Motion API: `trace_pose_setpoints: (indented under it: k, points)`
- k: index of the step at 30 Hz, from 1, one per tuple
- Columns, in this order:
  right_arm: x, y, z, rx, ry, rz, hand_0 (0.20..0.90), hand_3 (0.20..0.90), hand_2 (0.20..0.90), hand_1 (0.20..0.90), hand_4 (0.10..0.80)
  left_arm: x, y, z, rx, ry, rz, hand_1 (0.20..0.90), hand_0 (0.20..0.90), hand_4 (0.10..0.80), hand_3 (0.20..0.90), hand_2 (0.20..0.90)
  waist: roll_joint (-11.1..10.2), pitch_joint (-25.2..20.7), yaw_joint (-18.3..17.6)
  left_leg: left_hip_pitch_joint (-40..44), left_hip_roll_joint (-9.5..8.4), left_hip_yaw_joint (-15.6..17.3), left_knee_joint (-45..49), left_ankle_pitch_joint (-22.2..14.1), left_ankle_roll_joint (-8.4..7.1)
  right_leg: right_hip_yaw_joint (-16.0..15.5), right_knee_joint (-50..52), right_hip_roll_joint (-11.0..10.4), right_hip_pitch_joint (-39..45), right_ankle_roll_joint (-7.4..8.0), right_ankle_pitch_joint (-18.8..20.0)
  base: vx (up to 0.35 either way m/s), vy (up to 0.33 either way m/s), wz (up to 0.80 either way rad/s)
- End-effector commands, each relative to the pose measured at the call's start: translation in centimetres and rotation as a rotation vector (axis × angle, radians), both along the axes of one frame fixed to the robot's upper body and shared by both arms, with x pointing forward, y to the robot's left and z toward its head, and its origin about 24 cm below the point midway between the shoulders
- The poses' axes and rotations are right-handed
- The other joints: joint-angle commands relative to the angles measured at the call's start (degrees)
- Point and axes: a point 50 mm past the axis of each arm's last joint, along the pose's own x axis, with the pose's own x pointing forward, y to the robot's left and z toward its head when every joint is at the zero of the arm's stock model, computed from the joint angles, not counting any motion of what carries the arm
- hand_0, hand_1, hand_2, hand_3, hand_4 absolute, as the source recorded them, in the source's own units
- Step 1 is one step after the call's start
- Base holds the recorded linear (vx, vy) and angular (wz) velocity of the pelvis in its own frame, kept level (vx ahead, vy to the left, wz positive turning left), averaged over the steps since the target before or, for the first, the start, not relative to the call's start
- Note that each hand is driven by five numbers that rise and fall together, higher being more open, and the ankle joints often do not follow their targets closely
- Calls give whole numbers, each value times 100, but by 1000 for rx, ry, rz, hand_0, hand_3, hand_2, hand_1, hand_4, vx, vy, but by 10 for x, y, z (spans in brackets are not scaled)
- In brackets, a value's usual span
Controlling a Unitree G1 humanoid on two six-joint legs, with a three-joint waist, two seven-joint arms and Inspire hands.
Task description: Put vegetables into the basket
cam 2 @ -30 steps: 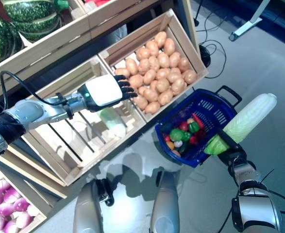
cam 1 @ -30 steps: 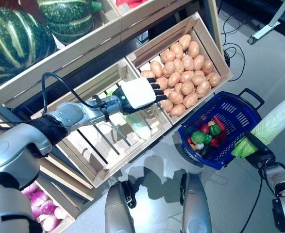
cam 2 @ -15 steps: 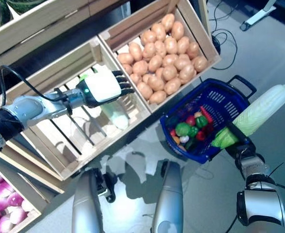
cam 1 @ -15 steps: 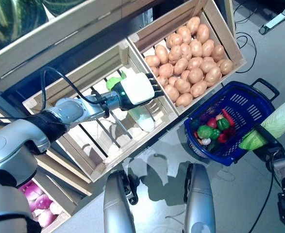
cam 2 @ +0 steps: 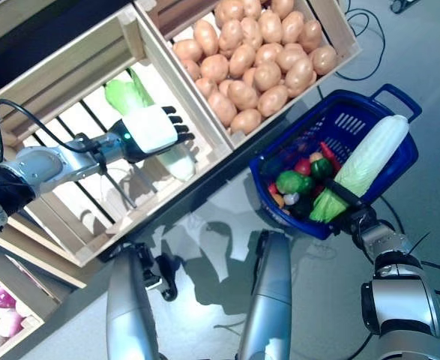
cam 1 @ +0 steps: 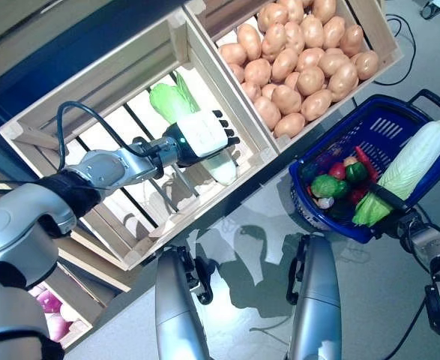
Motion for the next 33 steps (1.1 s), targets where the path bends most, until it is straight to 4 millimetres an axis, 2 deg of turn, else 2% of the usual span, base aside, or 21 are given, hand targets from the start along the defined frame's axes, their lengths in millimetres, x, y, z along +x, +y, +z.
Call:
trace_pose_setpoints:
  k: [1,9,14,19,22,27,33]
  points:
    - [12,-9,33,-29,-122,-28,900,900,900,900,800,0,-5,85,-57,-255,22,900,900,800,900,900,-47,-201,1,-46,317,-469,167,-797,-523,166,-464,-313,-324,205,787,-10,-38,5]
    - [18,6,25,137,-121,-80,900,900,900,900,800,4,-11,80,-17,-206,65,900,900,800,900,900,-81,-257,-19,-435,306,-564,469,-864,-461,243,-110,-249,-743,159,724,-9,-9,3]
    - [20,13,20,168,-120,-71,900,900,900,900,800,11,-10,74,-26,-179,100,900,900,800,900,900,-129,-291,-69,-540,277,-530,539,-876,-427,239,-27,-195,-855,119,718,0,0,0]
    - [19,14,17,295,-124,-147,900,900,900,900,800,23,4,60,-24,-126,223,900,900,800,900,900,-240,-319,-170,-612,364,-557,636,-874,-408,247,82,-158,-937,97,700,4,16,-7]
    - [17,17,8,225,-21,-143,900,900,900,900,800,27,3,55,-15,-119,249,900,900,800,900,900,-307,-310,-206,-677,390,-583,731,-889,-368,255,133,-133,-1015,79,730,-8,3,-14]
    - [22,17,18,215,-73,-143,900,900,900,900,800,31,3,51,15,-117,257,900,900,800,900,900,-357,-331,-249,-700,392,-552,769,-901,-307,228,117,-104,-1027,43,742,-8,-11,-4]
    - [26,21,24,206,-157,-155,900,900,900,900,800,33,5,57,42,-114,315,900,900,800,900,900,-394,-332,-343,-713,462,-555,796,-884,-278,248,91,-84,-1039,29,792,11,0,-2]
